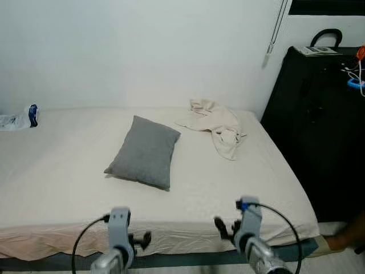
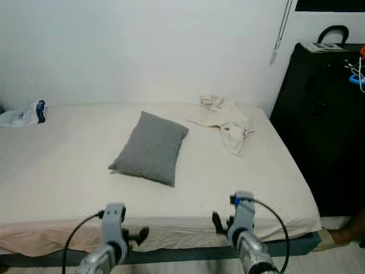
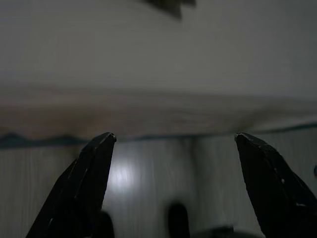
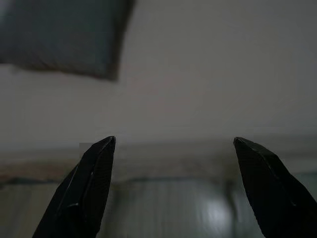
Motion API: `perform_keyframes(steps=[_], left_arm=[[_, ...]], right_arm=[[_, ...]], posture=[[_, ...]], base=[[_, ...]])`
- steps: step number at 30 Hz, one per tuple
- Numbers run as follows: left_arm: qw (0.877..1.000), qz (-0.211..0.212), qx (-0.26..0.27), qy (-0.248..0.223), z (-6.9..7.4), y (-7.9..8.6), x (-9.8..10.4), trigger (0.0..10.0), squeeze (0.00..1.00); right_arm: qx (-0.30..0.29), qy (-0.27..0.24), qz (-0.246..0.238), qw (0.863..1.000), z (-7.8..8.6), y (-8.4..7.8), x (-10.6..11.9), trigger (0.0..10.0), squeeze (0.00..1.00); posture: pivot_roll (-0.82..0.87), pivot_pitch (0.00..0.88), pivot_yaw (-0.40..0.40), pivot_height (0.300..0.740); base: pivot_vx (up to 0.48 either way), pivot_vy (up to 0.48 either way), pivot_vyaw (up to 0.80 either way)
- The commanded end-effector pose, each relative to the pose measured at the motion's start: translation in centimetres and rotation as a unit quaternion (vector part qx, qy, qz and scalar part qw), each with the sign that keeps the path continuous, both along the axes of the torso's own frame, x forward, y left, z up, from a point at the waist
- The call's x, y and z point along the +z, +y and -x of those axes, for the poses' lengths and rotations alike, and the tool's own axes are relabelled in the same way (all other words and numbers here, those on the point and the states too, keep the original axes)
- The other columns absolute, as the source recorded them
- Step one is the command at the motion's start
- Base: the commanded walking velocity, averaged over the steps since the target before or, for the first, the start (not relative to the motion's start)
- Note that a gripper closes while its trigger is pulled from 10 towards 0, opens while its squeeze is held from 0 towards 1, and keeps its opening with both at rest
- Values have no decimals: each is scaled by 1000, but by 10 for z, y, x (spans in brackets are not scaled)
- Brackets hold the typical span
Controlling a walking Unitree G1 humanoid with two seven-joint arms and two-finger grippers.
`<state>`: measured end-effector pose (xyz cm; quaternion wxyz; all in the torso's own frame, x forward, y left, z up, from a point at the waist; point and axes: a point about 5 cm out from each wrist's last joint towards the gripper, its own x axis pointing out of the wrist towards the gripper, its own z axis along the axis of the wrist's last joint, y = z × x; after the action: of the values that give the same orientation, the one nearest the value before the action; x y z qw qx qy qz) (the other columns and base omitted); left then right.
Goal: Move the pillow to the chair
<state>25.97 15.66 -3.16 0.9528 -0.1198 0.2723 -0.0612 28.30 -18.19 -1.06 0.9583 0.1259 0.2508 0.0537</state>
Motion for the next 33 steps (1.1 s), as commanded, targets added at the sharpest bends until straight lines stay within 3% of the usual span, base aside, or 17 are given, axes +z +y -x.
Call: perform_keyframes(steps=[1, 6, 9, 12, 19, 25, 33], left_arm=[[1000, 5, 8, -17, -7, 3, 7, 10000, 0], [999, 14, 6, -32, -13, -2, 12, 10000, 0], [999, 22, 2, -36, -13, -6, 12, 10000, 0], [999, 31, 5, -31, -11, -8, 10, 10000, 0], [999, 29, -4, -21, -5, -11, 5, 10000, 0], [1000, 17, -5, -6, 2, -7, -1, 10000, 0], [1000, 9, -14, -10, 5, -7, -2, 10000, 0]], right_arm=[[-3, -21, -12, 1000, -6, 1, 7, 10000, 0], [24, -51, -2, 998, -15, 4, 17, 10000, 0], [41, -51, 17, 998, -15, 4, 17, 10000, 0], [34, -46, -6, 998, -13, 5, 15, 10000, 0], [63, -34, 11, 997, -10, 7, 11, 10000, 0], [28, -29, 18, 999, -10, -3, 12, 10000, 0], [-44, -41, -53, 997, -21, -13, 23, 10000, 0]], posture=[[-54, 0, 11, 740], [-52, 0, 7, 740], [-52, 0, 5, 740], [-50, 0, 4, 740], [-55, 0, 6, 740], [-62, 0, 15, 740], [-51, 0, 30, 740]], base=[[360, 0, 0], [359, 0, 158], [359, 0, 783], [338, 0, 737], [0, 0, 0], [0, 0, 0], [0, 0, 0]])
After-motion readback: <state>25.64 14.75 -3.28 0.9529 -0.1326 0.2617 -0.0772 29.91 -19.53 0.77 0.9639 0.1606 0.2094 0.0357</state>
